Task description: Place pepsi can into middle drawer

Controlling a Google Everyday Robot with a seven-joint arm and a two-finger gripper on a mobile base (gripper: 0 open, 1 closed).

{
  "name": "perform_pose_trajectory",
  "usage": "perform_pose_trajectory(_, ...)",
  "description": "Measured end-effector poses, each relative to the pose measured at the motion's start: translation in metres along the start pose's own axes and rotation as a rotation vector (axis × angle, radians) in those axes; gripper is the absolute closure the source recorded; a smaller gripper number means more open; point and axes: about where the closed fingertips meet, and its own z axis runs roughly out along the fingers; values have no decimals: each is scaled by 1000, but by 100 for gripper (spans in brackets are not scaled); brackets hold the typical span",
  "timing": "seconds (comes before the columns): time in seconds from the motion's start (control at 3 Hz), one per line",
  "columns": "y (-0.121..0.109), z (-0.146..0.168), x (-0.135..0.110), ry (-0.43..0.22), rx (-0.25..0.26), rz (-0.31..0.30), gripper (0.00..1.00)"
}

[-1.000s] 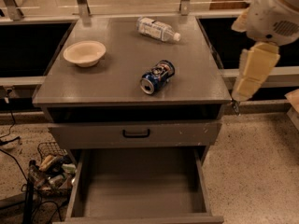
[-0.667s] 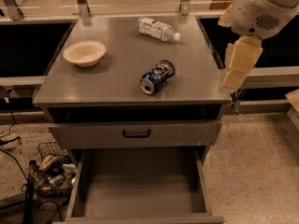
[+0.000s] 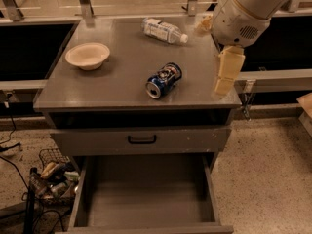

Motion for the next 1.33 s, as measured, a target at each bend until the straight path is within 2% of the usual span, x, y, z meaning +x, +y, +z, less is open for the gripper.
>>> perform_pose_trajectory(0.33, 0, 0, 0, 0, 0, 0, 0)
perform_pose_trajectory(0.67, -5, 2, 9, -10, 23, 10, 0)
perform_pose_trajectory(1.0, -24, 10, 5, -38, 29, -38, 0)
perform_pose_trajectory(1.33, -51, 26, -15, -95, 23, -122, 0)
